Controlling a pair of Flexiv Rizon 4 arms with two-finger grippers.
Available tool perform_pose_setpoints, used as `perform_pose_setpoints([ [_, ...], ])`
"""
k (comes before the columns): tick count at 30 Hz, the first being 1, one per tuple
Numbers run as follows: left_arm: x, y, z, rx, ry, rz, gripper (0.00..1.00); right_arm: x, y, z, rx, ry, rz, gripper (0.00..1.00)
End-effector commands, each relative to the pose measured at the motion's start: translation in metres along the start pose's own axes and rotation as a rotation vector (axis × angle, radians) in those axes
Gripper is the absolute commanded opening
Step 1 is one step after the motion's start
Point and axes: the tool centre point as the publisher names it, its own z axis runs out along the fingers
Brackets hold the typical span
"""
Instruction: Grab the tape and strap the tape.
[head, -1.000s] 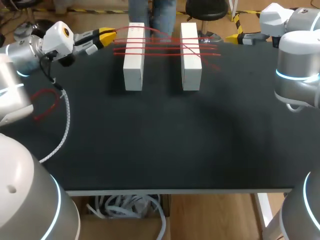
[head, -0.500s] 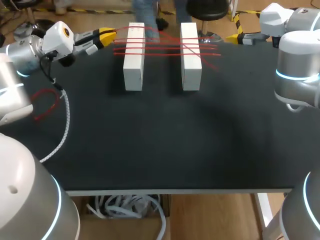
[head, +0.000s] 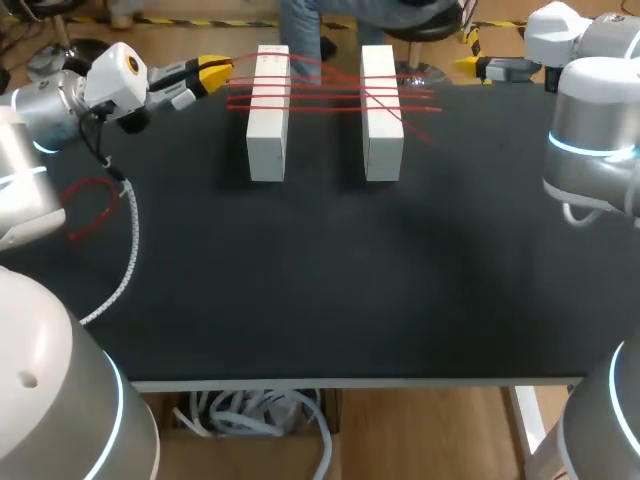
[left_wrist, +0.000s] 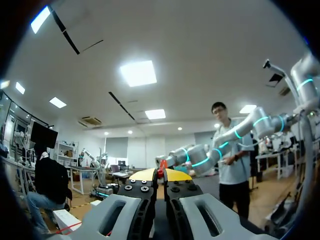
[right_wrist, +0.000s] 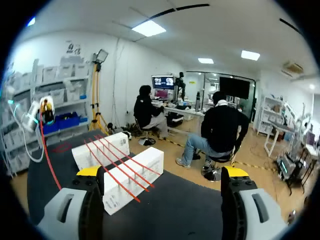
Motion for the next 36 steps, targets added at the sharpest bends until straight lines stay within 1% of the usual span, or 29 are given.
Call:
perform_pose_setpoints([
  [1, 0.0, 0.001, 0.0, 0.004, 0.002, 0.002, 0.0, 0.02, -0.006, -0.02, -0.099, -0.085, 0.097, 1.0],
  [5, 0.0, 0.001, 0.0, 0.004, 0.002, 0.002, 0.0, 0.04, -0.007, -0.033, -0.116, -0.1, 0.138, 1.0],
  [12, 0.0, 0.001, 0.0, 0.004, 0.002, 0.002, 0.0, 0.091, -0.008, -0.058, -0.137, -0.1, 0.231, 1.0],
  [18, 0.0, 0.001, 0.0, 0.004, 0.002, 0.002, 0.0, 0.125, -0.004, -0.072, -0.182, -0.126, 0.361, 1.0],
  [21, 0.0, 0.001, 0.0, 0.004, 0.002, 0.002, 0.0, 0.139, 0.0, -0.076, -0.204, -0.14, 0.413, 1.0],
  [23, 0.0, 0.001, 0.0, 0.004, 0.002, 0.002, 0.0, 0.147, 0.003, -0.078, -0.214, -0.148, 0.476, 1.0],
  [25, 0.0, 0.001, 0.0, 0.004, 0.002, 0.002, 0.0, 0.156, 0.004, -0.079, -0.226, -0.156, 0.51, 1.0],
  [30, 0.0, 0.001, 0.0, 0.004, 0.002, 0.002, 0.0, 0.18, 0.006, -0.077, -0.227, -0.127, 0.609, 1.0],
  [36, 0.0, 0.001, 0.0, 0.004, 0.002, 0.002, 0.0, 0.207, 0.009, -0.071, -0.251, -0.092, 0.721, 1.0],
])
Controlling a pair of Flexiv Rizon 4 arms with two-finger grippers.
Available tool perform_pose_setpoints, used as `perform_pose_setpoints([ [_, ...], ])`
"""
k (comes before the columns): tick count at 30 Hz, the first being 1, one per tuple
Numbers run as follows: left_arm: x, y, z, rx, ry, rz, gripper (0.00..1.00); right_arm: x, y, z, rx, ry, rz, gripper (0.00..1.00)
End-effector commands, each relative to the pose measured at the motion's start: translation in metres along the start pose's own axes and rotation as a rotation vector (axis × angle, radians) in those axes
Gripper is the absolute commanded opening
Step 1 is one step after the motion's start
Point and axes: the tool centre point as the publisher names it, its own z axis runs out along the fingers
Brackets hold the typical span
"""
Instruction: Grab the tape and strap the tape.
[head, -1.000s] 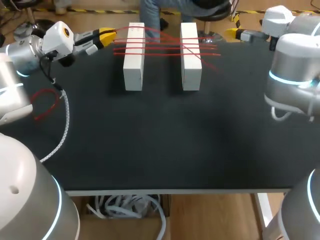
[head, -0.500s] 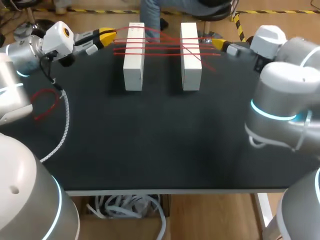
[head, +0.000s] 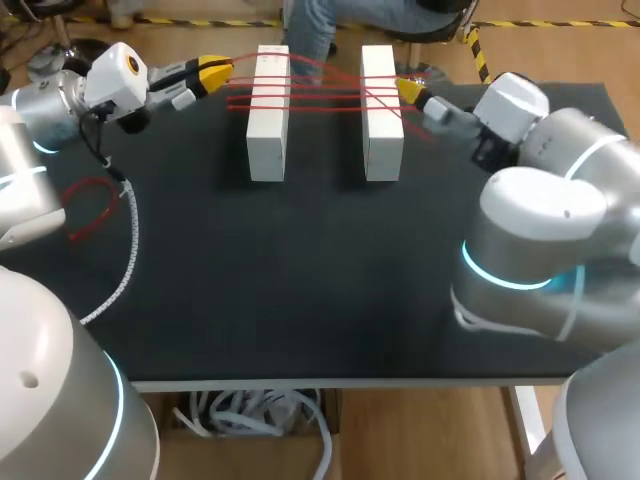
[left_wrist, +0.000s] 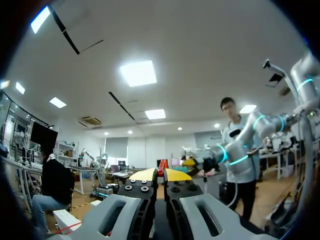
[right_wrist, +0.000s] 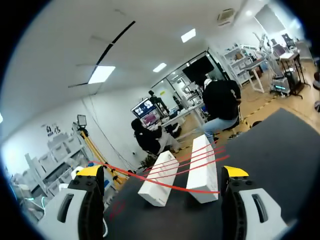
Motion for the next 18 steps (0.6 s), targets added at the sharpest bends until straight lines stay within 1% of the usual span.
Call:
perform_pose_setpoints([
  [1, 0.0, 0.001, 0.0, 0.003, 0.002, 0.002, 0.0, 0.015, -0.012, 0.006, -0.066, -0.02, 0.06, 1.0],
  [5, 0.0, 0.001, 0.0, 0.003, 0.002, 0.002, 0.0, 0.026, -0.017, 0.006, -0.079, -0.01, 0.167, 1.0],
  [11, 0.0, 0.001, 0.0, 0.003, 0.002, 0.002, 0.0, 0.04, -0.02, 0.003, -0.103, 0.011, 0.288, 1.0],
  [18, 0.0, 0.001, 0.0, 0.003, 0.002, 0.002, 0.0, 0.05, -0.023, 0.006, -0.108, 0.045, 0.452, 1.0],
])
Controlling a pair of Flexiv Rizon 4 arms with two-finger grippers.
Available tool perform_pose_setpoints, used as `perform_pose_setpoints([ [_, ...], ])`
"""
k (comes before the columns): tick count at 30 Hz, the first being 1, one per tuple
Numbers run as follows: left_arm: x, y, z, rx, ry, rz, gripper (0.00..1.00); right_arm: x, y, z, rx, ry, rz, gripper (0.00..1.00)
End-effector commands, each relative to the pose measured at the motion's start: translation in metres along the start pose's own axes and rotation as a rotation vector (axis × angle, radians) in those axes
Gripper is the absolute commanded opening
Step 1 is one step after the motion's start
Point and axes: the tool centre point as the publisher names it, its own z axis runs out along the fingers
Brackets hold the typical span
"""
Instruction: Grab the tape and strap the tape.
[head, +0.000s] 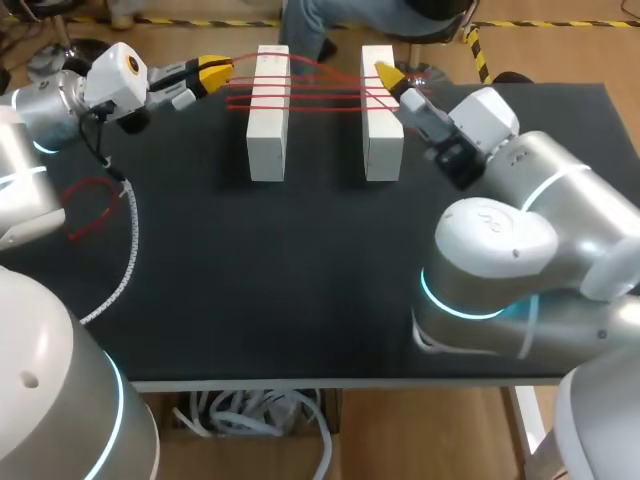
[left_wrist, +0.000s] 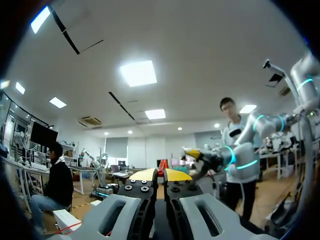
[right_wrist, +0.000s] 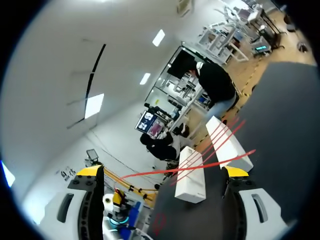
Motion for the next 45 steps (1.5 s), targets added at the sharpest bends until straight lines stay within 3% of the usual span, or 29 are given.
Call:
perform_pose_setpoints([
  [1, 0.0, 0.001, 0.0, 0.003, 0.002, 0.002, 0.0, -0.001, -0.006, 0.003, -0.034, 0.017, 0.065, 1.0],
  [8, 0.0, 0.001, 0.0, 0.003, 0.002, 0.002, 0.0, 0.003, -0.01, 0.004, -0.006, 0.046, 0.115, 1.0],
  [37, 0.0, 0.001, 0.0, 0.003, 0.002, 0.002, 0.0, 0.003, -0.01, 0.004, -0.006, 0.046, 0.115, 1.0],
  [45, 0.0, 0.001, 0.0, 0.003, 0.002, 0.002, 0.0, 0.006, -0.029, 0.01, -0.082, 0.025, 0.439, 1.0],
])
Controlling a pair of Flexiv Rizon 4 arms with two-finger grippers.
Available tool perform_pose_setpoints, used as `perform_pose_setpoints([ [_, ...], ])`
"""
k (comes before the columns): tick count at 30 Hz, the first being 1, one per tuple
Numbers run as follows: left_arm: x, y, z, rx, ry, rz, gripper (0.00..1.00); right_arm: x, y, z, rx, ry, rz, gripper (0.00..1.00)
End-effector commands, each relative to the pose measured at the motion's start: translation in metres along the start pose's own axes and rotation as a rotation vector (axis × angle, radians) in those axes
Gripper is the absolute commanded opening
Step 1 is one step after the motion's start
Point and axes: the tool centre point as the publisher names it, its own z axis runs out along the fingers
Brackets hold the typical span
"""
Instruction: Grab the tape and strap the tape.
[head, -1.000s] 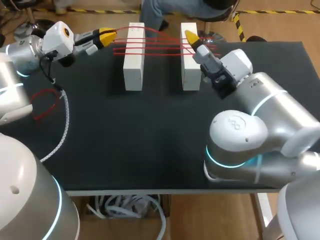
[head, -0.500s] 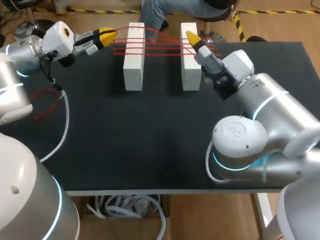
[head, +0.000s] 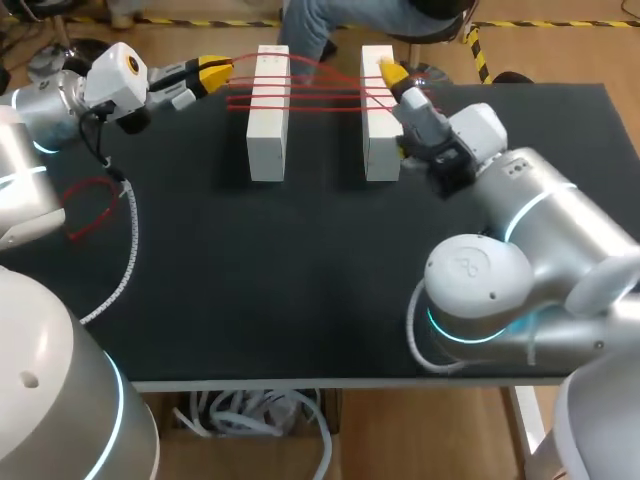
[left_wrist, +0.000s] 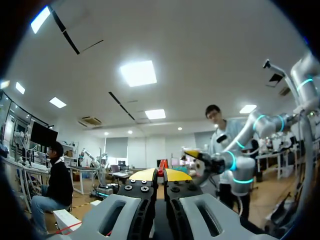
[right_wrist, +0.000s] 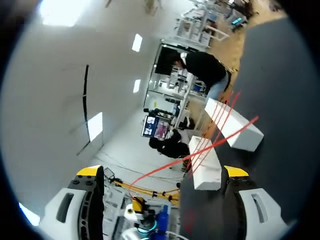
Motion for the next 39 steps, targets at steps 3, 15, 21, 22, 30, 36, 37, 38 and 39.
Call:
perform_pose_setpoints([
  [3, 0.0, 0.001, 0.0, 0.003, 0.002, 0.002, 0.0, 0.0, -0.023, 0.008, -0.112, 0.007, 0.187, 1.0],
  [15, 0.0, 0.001, 0.0, 0.003, 0.002, 0.002, 0.0, -0.001, -0.025, 0.028, -0.279, 0.02, 0.306, 1.0],
  [21, 0.0, 0.001, 0.0, 0.003, 0.002, 0.002, 0.0, 0.002, -0.017, 0.037, -0.325, 0.027, 0.329, 1.0],
  [22, 0.0, 0.001, 0.0, 0.003, 0.002, 0.002, 0.0, 0.002, -0.015, 0.038, -0.327, 0.027, 0.33, 1.0],
  [30, 0.0, 0.001, 0.0, 0.003, 0.002, 0.002, 0.0, 0.006, 0.003, 0.046, -0.356, 0.023, 0.329, 1.0],
  [36, 0.0, 0.001, 0.0, 0.003, 0.002, 0.002, 0.0, 0.011, 0.019, 0.046, -0.387, 0.03, 0.328, 1.0],
  [37, 0.0, 0.001, 0.0, 0.003, 0.002, 0.002, 0.0, 0.013, 0.021, 0.045, -0.391, 0.034, 0.327, 1.0],
  [38, 0.0, 0.001, 0.0, 0.003, 0.002, 0.002, 0.0, 0.015, 0.022, 0.043, -0.394, 0.039, 0.327, 1.0],
  [39, 0.0, 0.001, 0.0, 0.003, 0.002, 0.002, 0.0, 0.016, 0.024, 0.042, -0.401, 0.044, 0.328, 1.0],
])
